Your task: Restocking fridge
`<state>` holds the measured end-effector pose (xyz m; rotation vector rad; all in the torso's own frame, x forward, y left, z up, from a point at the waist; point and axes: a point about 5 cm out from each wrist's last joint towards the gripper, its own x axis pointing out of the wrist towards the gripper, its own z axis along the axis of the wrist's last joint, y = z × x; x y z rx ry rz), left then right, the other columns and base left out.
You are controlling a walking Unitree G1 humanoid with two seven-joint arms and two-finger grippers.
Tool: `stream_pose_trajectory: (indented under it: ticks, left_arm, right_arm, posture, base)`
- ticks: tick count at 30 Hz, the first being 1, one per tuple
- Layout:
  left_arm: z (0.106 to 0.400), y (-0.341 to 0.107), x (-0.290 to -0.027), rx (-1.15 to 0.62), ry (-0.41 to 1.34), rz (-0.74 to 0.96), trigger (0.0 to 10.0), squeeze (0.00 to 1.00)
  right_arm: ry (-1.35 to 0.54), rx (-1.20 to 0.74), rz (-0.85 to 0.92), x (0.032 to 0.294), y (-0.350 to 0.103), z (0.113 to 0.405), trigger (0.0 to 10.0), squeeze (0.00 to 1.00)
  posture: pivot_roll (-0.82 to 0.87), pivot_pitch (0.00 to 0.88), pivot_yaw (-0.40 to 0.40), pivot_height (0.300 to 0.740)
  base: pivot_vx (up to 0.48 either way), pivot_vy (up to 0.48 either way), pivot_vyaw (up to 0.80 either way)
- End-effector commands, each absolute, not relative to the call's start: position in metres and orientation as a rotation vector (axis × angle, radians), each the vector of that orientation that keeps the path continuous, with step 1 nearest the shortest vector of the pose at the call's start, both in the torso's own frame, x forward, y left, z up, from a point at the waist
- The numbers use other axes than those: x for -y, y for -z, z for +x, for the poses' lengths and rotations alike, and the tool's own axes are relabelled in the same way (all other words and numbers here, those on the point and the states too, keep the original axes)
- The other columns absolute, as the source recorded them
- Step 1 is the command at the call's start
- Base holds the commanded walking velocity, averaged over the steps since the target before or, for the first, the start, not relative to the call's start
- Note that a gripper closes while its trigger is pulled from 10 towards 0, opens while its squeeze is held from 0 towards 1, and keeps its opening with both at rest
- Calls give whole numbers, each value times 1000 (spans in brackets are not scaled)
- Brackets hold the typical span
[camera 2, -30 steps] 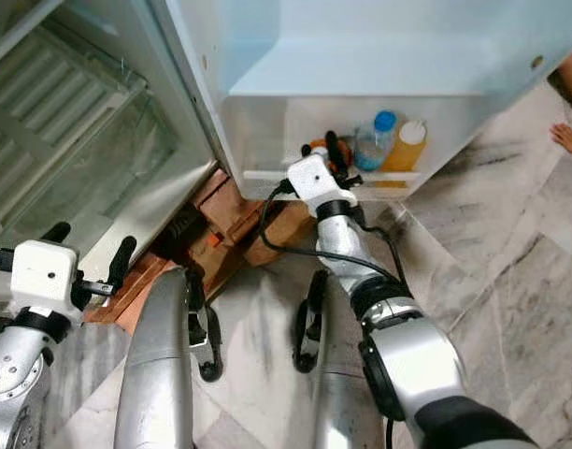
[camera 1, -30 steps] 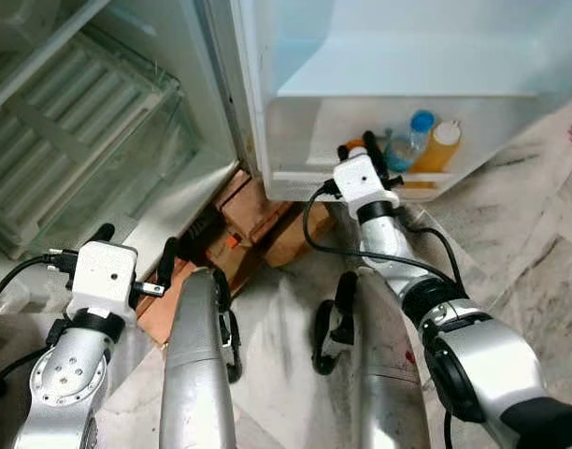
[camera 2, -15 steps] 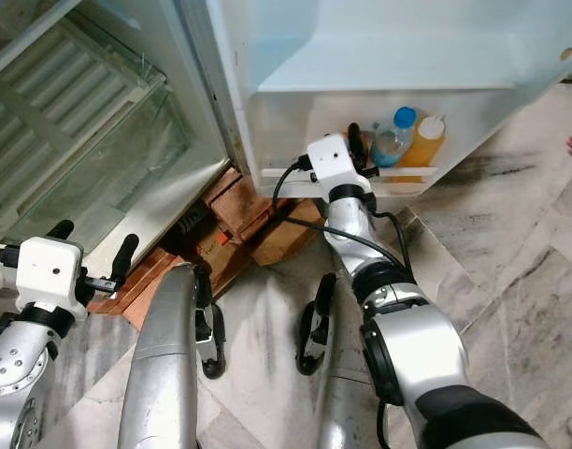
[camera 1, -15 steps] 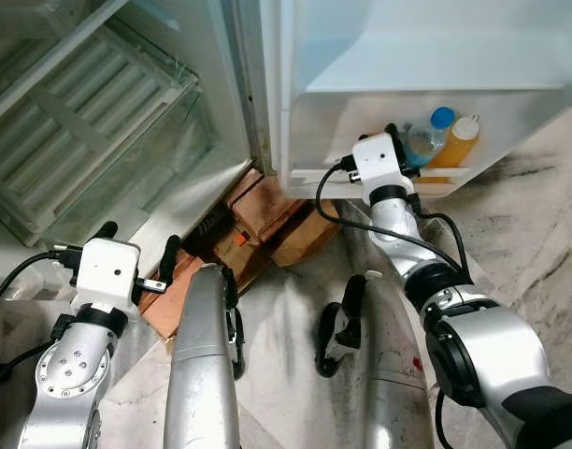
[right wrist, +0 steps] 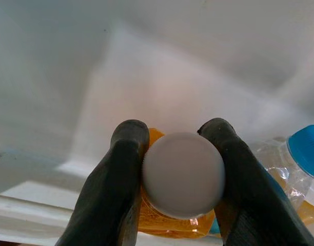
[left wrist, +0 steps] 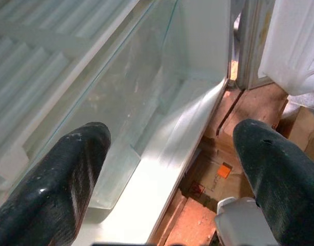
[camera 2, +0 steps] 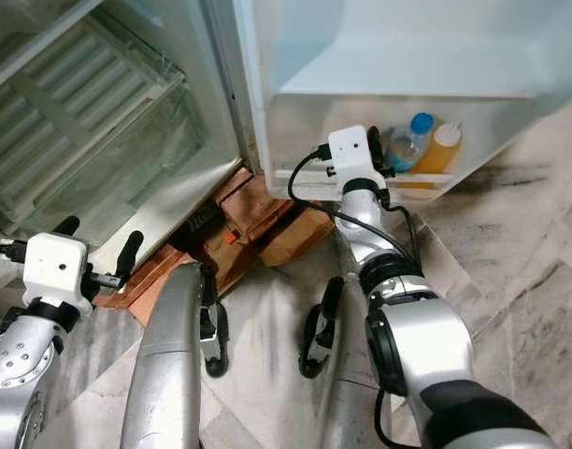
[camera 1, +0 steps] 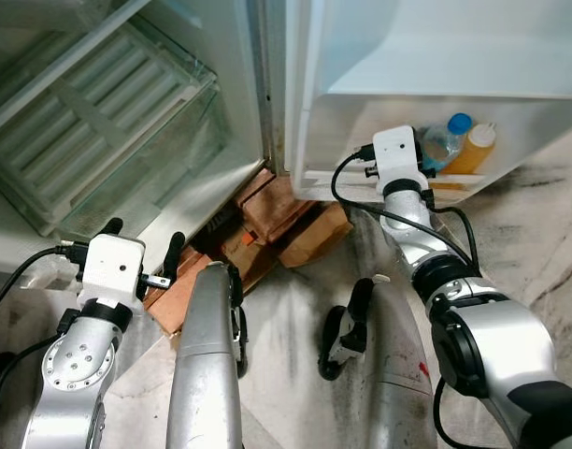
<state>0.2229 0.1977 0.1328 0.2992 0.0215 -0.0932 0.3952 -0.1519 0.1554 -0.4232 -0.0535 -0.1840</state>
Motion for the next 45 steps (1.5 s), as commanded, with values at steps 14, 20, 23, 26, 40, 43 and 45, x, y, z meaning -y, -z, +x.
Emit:
stream_pose_trajectory:
  ticks: [14, 20, 23, 26, 40, 43, 45]
  left_arm:
    - [218, -124, -199, -63, 98, 314, 10000, 0]
    - [220, -124, -198, -56, 99, 308, 10000, 0]
    - [221, -124, -198, -55, 99, 308, 10000, 0]
    - [223, -123, -197, -53, 100, 307, 10000, 0]
    - [227, -122, -199, -48, 94, 317, 10000, 0]
    - [226, -121, -200, -53, 91, 323, 10000, 0]
    - [226, -121, -201, -52, 89, 323, 10000, 0]
  right_arm:
    - [317, -68, -449, 187, -149, 393, 10000, 1000]
    - [422, -42, -519, 202, -154, 392, 10000, 1000]
    - [421, -38, -512, 202, -155, 392, 10000, 1000]
    - [412, -7, -529, 203, -159, 393, 10000, 1000]
    - [336, 43, -500, 189, -163, 395, 10000, 1000]
    - [203, 66, -413, 163, -158, 395, 10000, 839]
    - [183, 57, -384, 157, -155, 395, 10000, 839]
  posture:
    - [240, 403, 50, 582]
    - [236, 396, 50, 582]
    - [236, 396, 50, 582]
    - [232, 382, 48, 582]
    - [231, 366, 49, 582]
    - [232, 369, 48, 582]
    - [234, 369, 45, 582]
  base:
    - [0, 0, 0]
    - [0, 0, 0]
    - [0, 0, 0]
    - [0, 0, 0]
    - [0, 0, 0]
    - [0, 0, 0]
    - [0, 0, 0]
